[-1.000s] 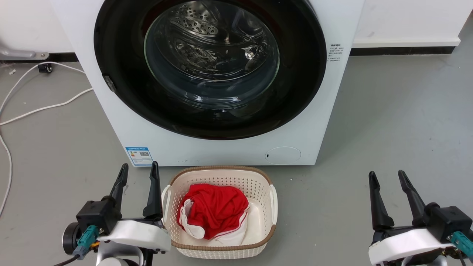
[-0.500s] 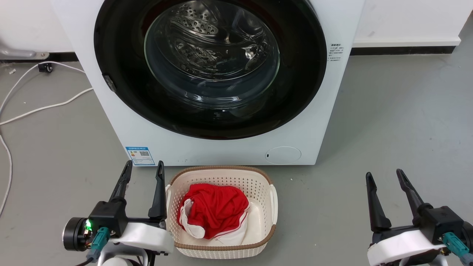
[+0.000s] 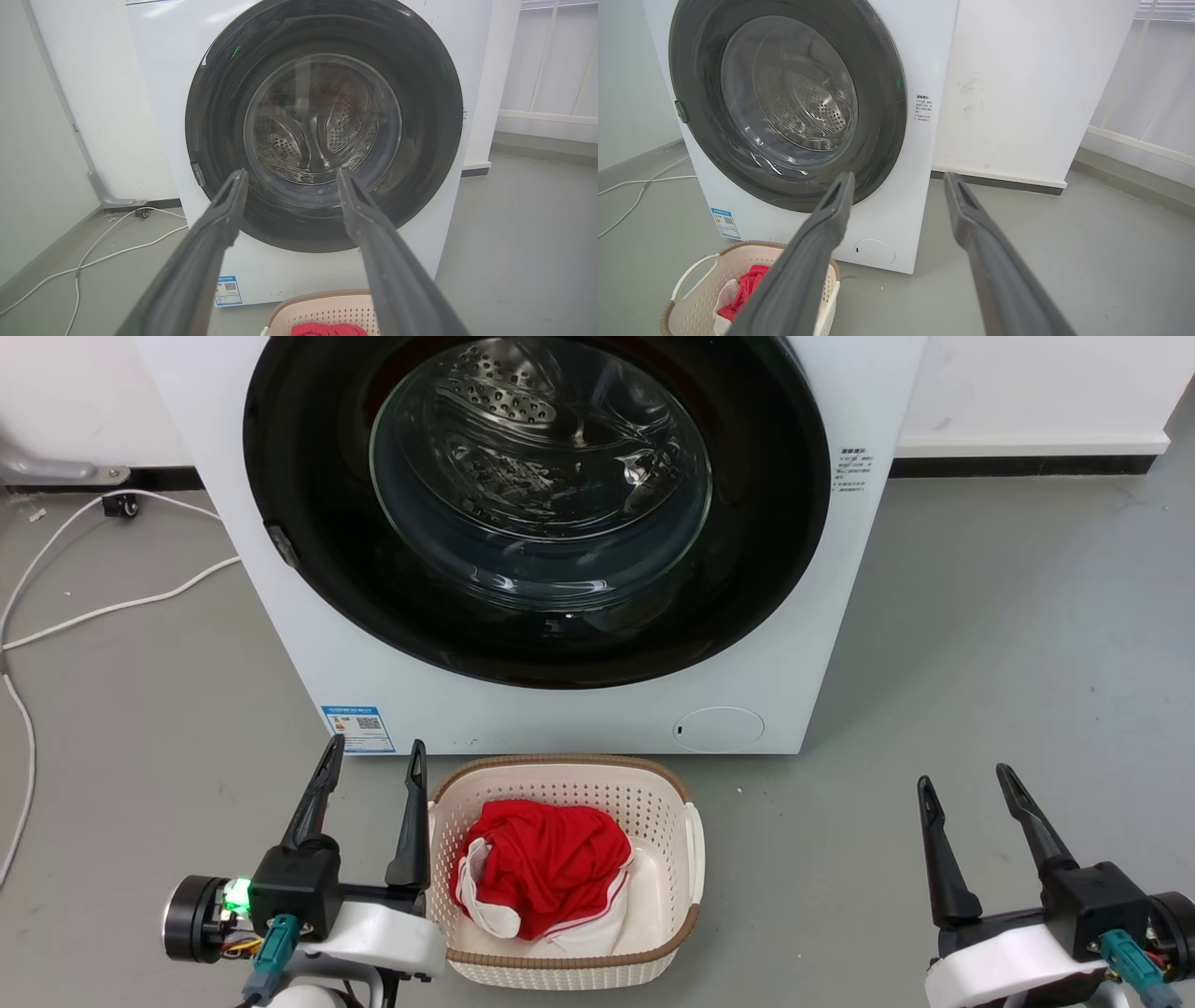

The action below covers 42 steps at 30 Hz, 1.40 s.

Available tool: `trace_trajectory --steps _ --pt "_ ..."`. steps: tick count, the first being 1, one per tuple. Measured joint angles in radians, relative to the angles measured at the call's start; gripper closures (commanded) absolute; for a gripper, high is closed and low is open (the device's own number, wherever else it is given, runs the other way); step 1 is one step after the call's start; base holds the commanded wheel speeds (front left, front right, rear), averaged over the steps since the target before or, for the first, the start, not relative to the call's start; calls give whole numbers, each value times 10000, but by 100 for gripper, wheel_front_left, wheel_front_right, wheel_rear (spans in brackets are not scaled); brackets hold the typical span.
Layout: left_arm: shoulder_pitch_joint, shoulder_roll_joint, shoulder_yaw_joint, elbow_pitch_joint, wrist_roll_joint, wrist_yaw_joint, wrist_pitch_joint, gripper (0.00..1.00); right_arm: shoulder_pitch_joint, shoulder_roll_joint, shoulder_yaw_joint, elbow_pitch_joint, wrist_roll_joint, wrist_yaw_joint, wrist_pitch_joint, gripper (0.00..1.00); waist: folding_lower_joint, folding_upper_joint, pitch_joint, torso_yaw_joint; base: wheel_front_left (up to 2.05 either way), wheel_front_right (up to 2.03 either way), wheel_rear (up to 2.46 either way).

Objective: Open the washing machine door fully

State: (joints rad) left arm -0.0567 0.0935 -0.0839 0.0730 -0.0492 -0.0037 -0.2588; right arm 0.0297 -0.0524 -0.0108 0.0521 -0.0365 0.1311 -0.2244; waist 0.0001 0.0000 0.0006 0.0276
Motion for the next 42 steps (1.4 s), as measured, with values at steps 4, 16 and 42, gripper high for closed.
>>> trace_trajectory --steps 4,16,42 --pt "0 -35 44 29 86 -50 -17 0 25 0 -15 -2 6 0 -38 0 0 0 6 19 0 0 0" --pt "1 -117 247 102 23 -207 -29 0 24 2 -42 73 276 -2 -38 0 0 0 31 23 0 0 0" --pt "1 -286 418 77 100 -316 -29 0 -41 4 -27 316 5551 -2 -222 100 0 0 186 35 0 0 0"
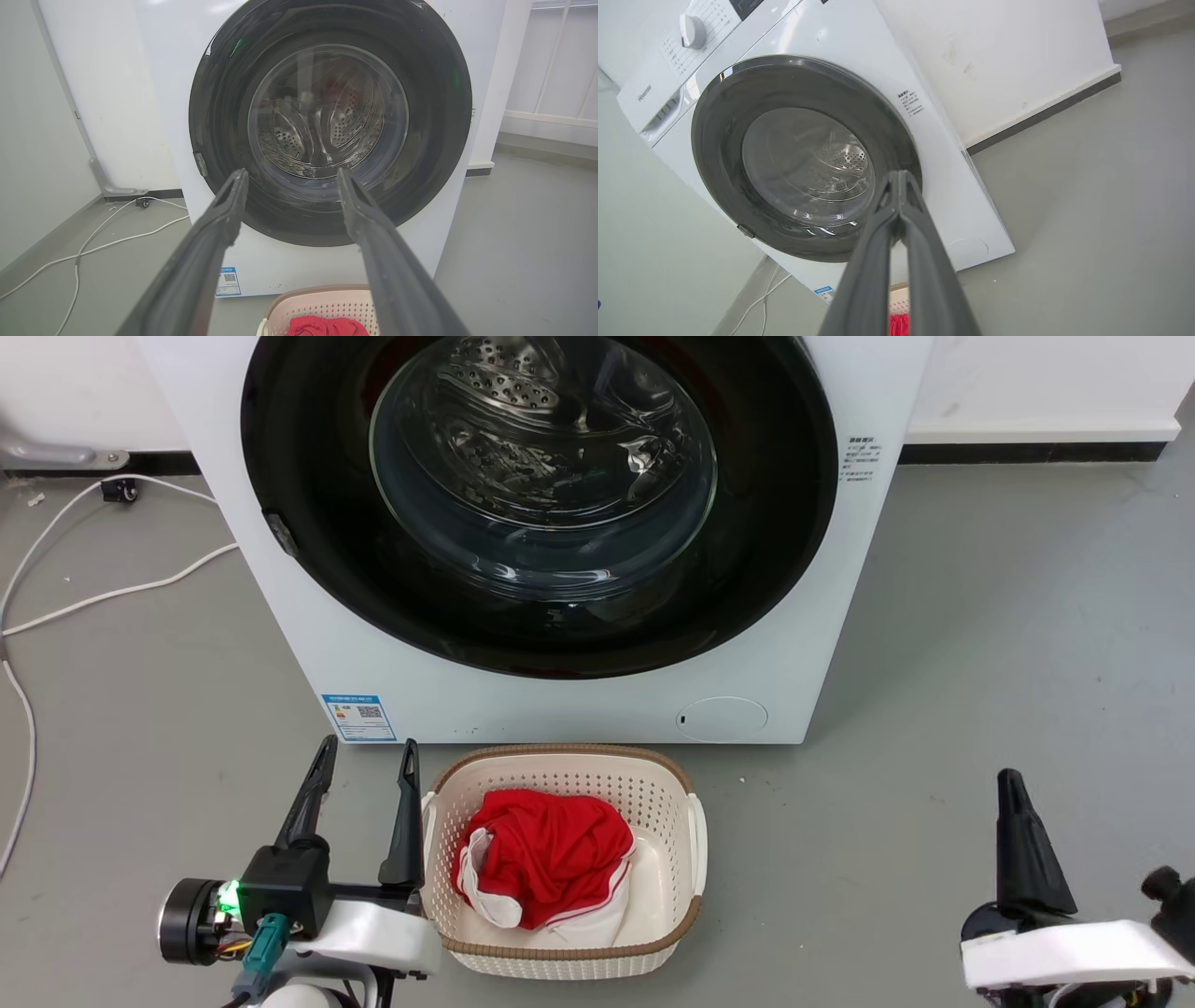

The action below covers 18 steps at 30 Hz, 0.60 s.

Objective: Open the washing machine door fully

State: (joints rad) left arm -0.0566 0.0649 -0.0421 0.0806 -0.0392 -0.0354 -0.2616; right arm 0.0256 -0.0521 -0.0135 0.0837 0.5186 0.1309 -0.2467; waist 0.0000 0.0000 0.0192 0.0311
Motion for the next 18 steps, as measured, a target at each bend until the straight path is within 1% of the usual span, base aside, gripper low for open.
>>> trace_trajectory --steps 1,2,4,5,8,10,13,16,18 --pt "0 -6 6 -8 0 0 0 0 -27 2 25 56 966 0 -10 100 0 0 17 -1 0 0 0" --pt "0 -10 17 -17 -2 0 0 0 -40 4 36 94 1668 0 -50 100 0 0 39 -4 0 0 0" --pt "0 -21 19 -19 0 -13 0 0 -97 4 54 194 3946 0 -82 100 0 0 73 -1 0 0 0" --pt "-2 -29 15 -23 0 -15 0 0 -128 6 52 236 4893 0 -88 100 0 0 94 6 0 0 0" --pt "-59 -38 17 -77 0 -46 0 0 -304 4 17 274 7340 0 -98 100 0 0 213 28 0 0 0" --pt "-118 -40 44 -132 0 -46 -2 0 -506 8 -52 291 8606 -2 -100 100 0 0 331 25 0 0 0" --pt "-233 -48 107 -219 0 -46 -13 0 -982 8 -196 295 10017 0 134 100 0 0 583 12 0 0 0" --pt "-464 -52 155 -324 0 -59 -13 0 -1679 -21 -460 430 10784 -2 608 100 0 0 902 -9 0 0 0" --pt "-615 -61 163 -412 0 -82 -13 0 -2210 -199 -606 575 11039 -2 825 100 0 0 1145 1 0 0 0"
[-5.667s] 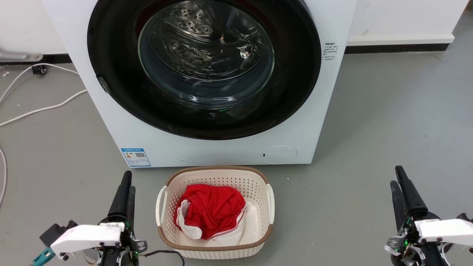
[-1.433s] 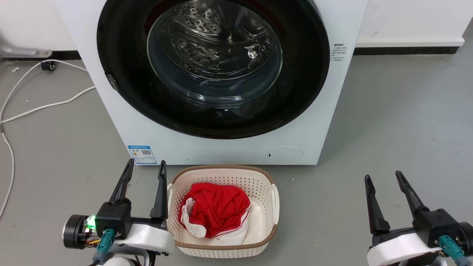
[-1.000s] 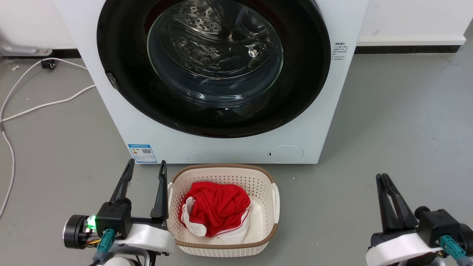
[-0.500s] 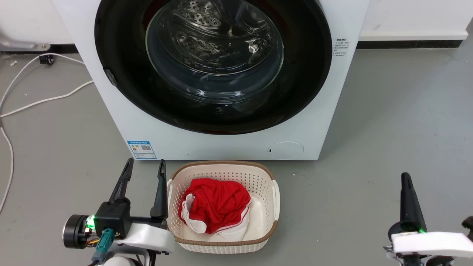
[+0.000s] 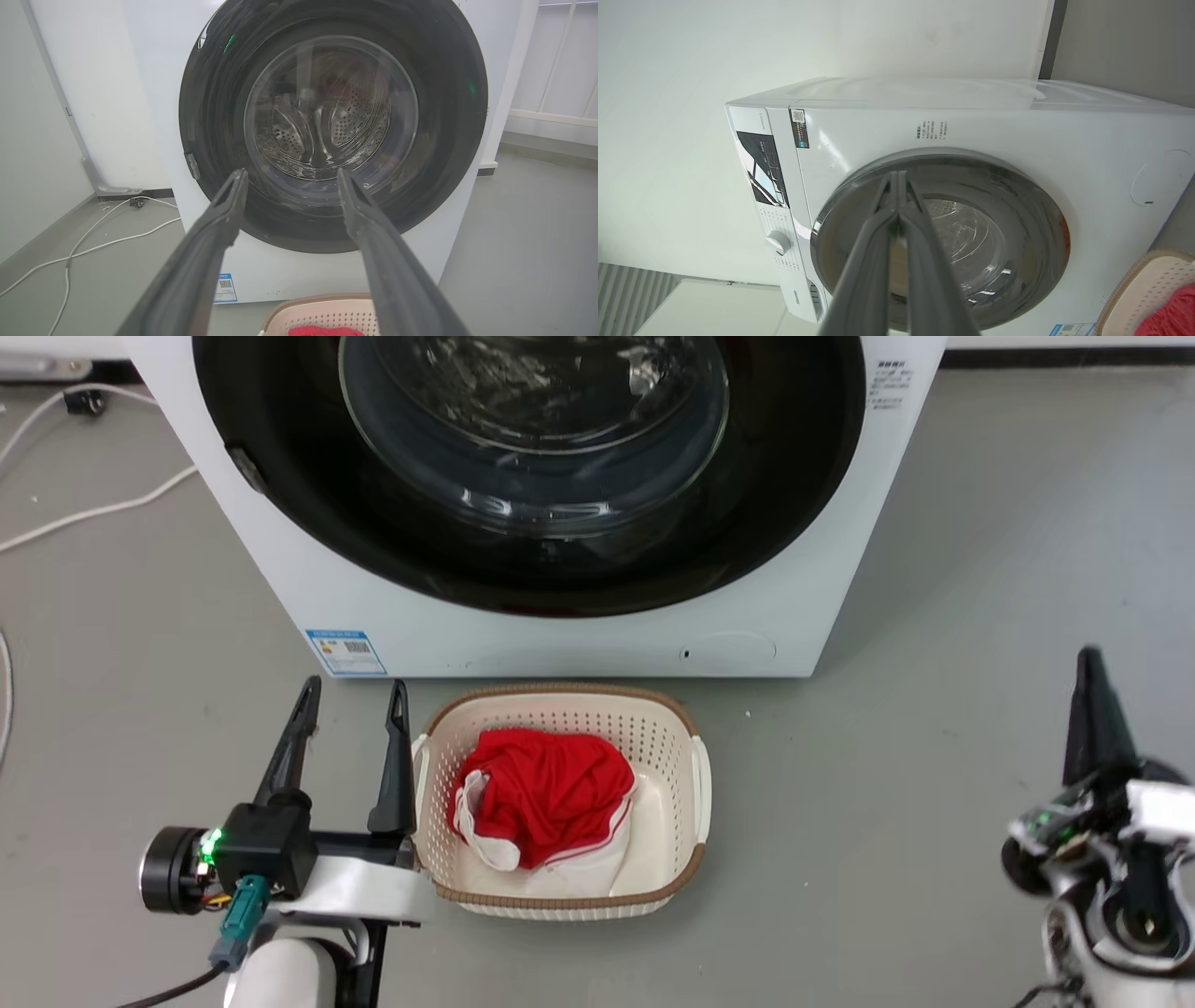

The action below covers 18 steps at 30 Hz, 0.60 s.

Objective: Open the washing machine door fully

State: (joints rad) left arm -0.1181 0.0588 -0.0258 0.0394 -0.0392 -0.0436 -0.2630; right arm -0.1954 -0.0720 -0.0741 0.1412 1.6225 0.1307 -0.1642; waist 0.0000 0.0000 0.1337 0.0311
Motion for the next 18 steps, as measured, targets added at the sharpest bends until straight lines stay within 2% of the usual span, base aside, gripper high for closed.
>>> trace_trajectory --steps 5,11,18 --pt "-365 -15 75 -174 -10 -4 0 0 -1432 -533 -286 441 652 0 495 100 0 0 647 75 0 0 0" --pt "-850 -31 115 -374 -19 -94 0 0 -3758 -1549 -395 1726 1267 0 1041 100 1 0 1466 188 0 0 0" --pt "-1400 -54 77 -510 -96 -190 0 0 -6564 -2717 451 3202 1325 0 1873 100 0 0 2281 412 0 0 0"
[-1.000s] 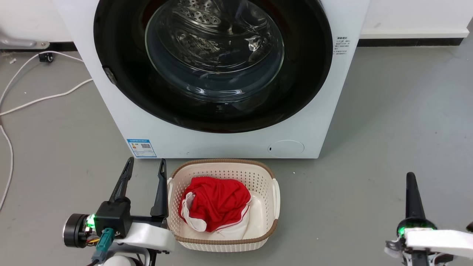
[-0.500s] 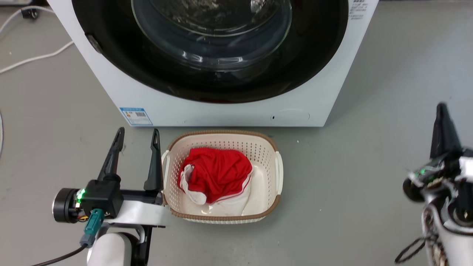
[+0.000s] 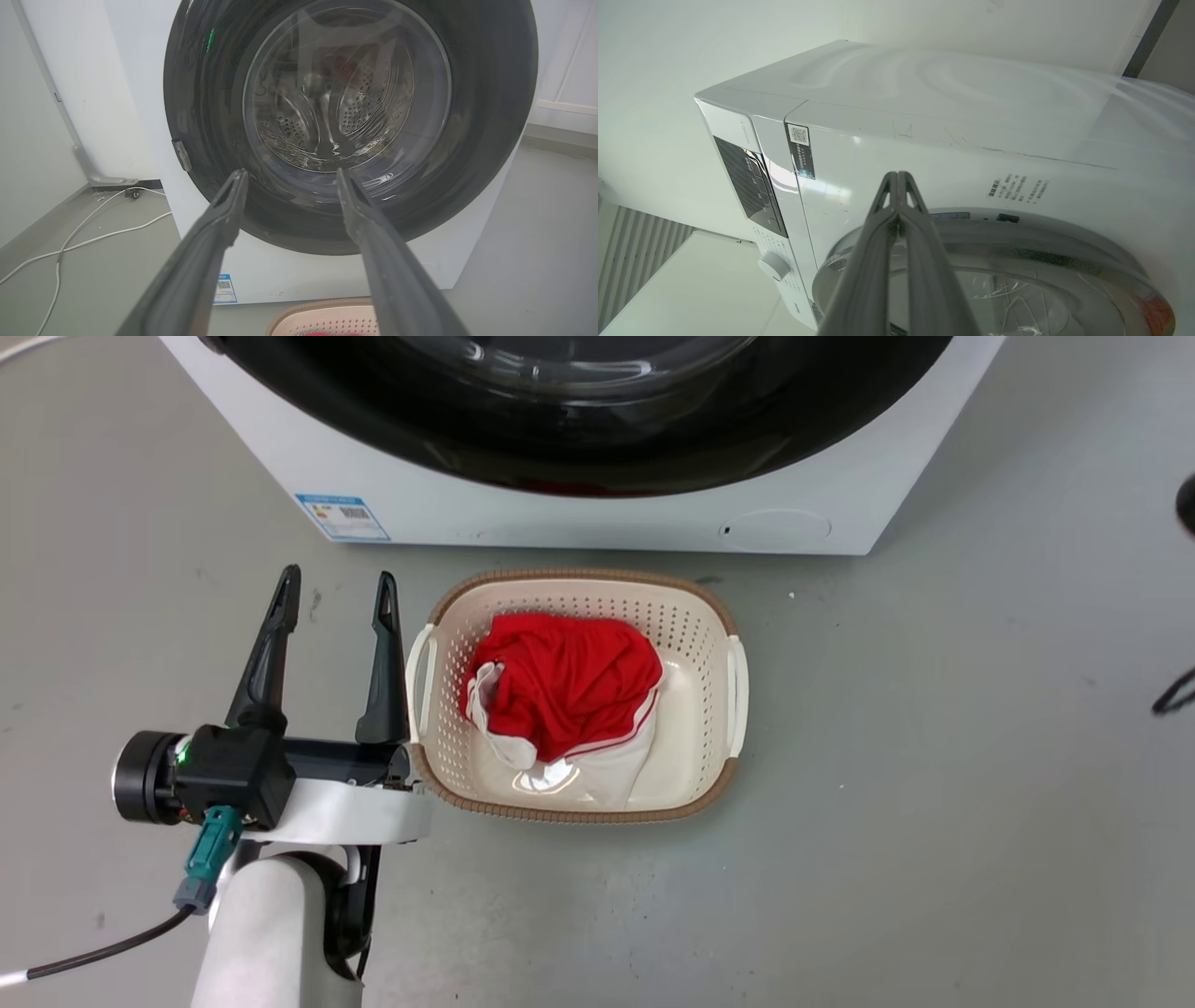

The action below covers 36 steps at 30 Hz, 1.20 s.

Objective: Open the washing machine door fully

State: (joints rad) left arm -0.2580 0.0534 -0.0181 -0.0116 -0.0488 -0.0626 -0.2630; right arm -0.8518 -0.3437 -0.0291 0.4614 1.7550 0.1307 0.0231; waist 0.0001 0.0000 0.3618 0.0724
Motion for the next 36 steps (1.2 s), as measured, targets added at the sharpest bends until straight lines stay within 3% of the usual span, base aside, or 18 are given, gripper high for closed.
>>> trace_trajectory --steps 9,17,36 --pt "-317 -12 -29 -159 -86 -54 0 0 -2580 -418 1960 1553 -305 0 1576 100 0 0 662 219 0 0 0" --pt "-392 -19 13 -316 -81 -90 0 0 -4002 -454 3072 2846 -752 0 1990 100 0 0 1089 266 0 0 0" --pt "-726 -25 52 -474 21 -186 0 0 -5332 -75 4245 4033 -913 0 3306 100 0 1 1787 241 0 0 0"
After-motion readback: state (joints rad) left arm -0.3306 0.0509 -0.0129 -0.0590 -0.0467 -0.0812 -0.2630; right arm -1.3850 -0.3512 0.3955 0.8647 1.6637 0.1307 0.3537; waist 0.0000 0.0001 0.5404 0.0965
